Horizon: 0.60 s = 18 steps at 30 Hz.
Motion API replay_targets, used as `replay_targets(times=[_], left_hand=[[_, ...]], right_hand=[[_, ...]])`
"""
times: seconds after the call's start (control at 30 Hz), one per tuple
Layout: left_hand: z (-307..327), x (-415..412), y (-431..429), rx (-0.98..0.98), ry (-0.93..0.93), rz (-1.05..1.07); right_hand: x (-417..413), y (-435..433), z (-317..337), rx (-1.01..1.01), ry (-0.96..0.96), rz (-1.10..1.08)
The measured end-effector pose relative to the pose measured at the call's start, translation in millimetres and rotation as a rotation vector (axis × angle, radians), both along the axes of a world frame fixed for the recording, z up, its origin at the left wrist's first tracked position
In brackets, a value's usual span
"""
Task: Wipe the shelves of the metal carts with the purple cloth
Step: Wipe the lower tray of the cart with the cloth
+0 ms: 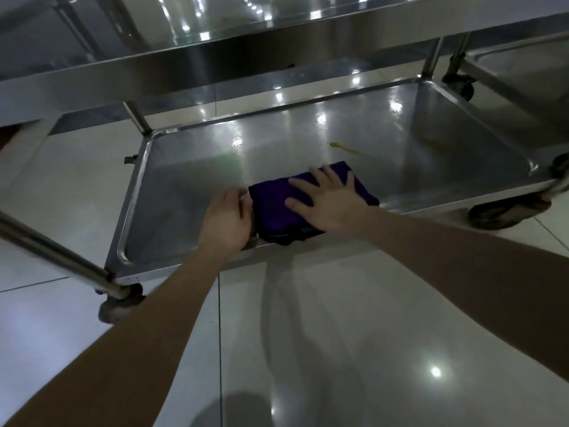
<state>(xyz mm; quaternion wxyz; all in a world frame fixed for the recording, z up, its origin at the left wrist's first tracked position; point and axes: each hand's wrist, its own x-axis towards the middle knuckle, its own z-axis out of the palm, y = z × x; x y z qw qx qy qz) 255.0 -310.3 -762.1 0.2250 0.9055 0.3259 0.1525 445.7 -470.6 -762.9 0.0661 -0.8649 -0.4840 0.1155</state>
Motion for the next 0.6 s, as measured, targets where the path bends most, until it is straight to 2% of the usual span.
replay_targets(times=[0.1,0.23,0.37,0.6], left_hand=[[-16.3,-17.6,-0.4,0.134,0.054,-0.097],[-19.7,-23.4,3.6,0.231,-0.011,-0.12],[-20.6,-21.6,2.2,0.279,-0.017,-0.102],[-18.6,-13.8,-5.5,0.305,0.077,-0.073]], right_hand=[[-17.2,22.4,-21.0,-0.102,-0.056,-0.021],[-9.3,17.1,-26.8,-0.06,-0.096,-0.026],[-8.3,3.3,-26.3,-0.069,-0.076,-0.102],[-14.1,-3.6,-3.9,-0.201,-0.083,-0.156]])
